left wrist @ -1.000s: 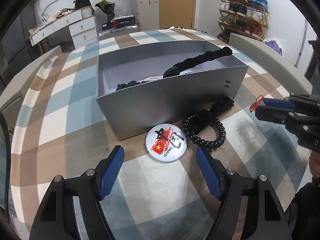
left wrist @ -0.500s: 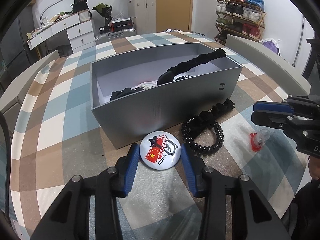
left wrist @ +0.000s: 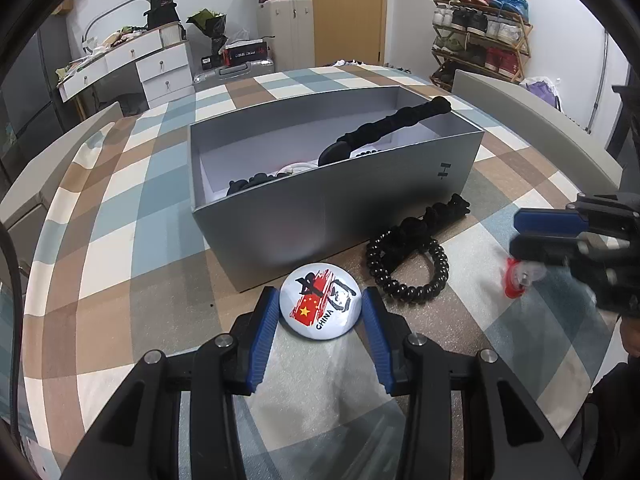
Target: Organize jewelry
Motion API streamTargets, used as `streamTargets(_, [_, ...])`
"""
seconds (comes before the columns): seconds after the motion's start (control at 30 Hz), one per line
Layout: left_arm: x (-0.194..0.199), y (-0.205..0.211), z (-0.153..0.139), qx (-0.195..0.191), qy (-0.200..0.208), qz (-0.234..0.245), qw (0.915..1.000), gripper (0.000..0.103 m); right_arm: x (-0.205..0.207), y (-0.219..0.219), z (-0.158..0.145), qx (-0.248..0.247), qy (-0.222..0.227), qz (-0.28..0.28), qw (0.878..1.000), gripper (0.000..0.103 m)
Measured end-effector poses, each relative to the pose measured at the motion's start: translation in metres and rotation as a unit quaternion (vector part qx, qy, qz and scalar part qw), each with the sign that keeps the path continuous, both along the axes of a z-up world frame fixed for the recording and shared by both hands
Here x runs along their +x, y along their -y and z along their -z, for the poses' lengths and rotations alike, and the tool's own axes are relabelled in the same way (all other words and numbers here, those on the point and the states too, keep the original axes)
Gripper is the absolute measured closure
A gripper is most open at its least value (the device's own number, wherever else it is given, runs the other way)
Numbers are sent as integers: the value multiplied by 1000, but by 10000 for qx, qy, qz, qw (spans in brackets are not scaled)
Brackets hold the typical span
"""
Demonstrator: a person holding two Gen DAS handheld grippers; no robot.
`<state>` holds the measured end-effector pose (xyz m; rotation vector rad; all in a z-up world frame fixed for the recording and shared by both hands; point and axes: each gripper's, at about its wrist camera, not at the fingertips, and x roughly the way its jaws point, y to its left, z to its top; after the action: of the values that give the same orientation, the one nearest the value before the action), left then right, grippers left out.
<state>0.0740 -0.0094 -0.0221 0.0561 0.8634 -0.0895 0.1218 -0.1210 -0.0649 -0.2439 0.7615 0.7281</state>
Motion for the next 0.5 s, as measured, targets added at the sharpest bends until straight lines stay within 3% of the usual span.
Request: streamTargets(0.5, [-7,1,-2,-48,88,66,9999,66,-30,7,17,-316,132,-215,9992,67])
